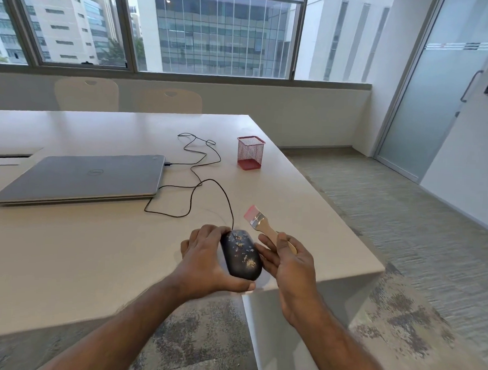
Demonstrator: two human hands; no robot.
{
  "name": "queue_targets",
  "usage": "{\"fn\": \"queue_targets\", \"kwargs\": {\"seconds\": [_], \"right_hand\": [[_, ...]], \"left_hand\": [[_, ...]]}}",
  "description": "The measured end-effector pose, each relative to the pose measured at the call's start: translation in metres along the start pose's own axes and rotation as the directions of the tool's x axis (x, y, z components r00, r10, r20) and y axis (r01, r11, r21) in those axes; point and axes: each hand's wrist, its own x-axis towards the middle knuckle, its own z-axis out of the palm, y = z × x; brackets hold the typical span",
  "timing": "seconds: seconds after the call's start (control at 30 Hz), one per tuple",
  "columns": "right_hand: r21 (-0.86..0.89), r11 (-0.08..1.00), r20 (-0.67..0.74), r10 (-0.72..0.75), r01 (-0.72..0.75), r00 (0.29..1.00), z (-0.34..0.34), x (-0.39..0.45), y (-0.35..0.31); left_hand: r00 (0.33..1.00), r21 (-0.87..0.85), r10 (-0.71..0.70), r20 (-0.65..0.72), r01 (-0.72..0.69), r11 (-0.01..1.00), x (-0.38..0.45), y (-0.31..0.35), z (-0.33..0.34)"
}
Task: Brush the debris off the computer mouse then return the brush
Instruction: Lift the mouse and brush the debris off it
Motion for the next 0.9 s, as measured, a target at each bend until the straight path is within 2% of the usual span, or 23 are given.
{"fn": "queue_targets", "kwargs": {"seconds": [0.27, 0.63, 0.77, 0.9], "right_hand": [[0.009, 0.999, -0.037, -0.049, 0.049, 0.998, -0.007, -0.034, 0.009], [-0.005, 0.996, 0.077, -0.088, 0.089, 0.993, -0.053, -0.06, -0.024], [-0.065, 0.978, 0.048, -0.195, 0.198, 0.98, -0.083, -0.062, -0.036], [-0.045, 0.957, 0.041, -0.284, 0.286, 0.958, -0.109, -0.064, -0.047]], "left_hand": [[0.999, 0.015, 0.03, -0.028, -0.029, 0.999, -0.036, 0.014, -0.006], [0.993, -0.004, 0.029, -0.114, -0.029, 1.0, -0.075, 0.058, 0.01], [0.989, -0.032, 0.016, -0.148, -0.021, 0.999, -0.093, 0.078, 0.029], [0.991, -0.05, -0.021, -0.133, 0.014, 0.999, -0.114, 0.097, 0.044]]}}
